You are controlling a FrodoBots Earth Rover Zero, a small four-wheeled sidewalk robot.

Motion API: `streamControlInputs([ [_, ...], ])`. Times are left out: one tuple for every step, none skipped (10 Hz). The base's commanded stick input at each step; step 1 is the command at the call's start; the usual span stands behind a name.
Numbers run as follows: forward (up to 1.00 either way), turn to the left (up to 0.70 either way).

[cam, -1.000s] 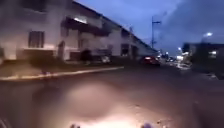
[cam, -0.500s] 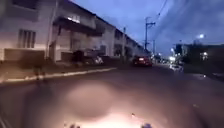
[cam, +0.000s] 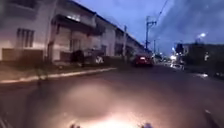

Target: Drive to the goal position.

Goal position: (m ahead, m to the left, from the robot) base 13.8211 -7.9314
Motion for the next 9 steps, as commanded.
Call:
streamControlInputs([
  [0.50, 0.00],
  [0.50, 0.00],
  [0.50, 0.00],
  [0.50, 0.00],
  [0.50, 0.00],
  [0.50, 0.00],
  [0.50, 0.00],
  [0.50, 0.00],
  [0.50, 0.00],
])
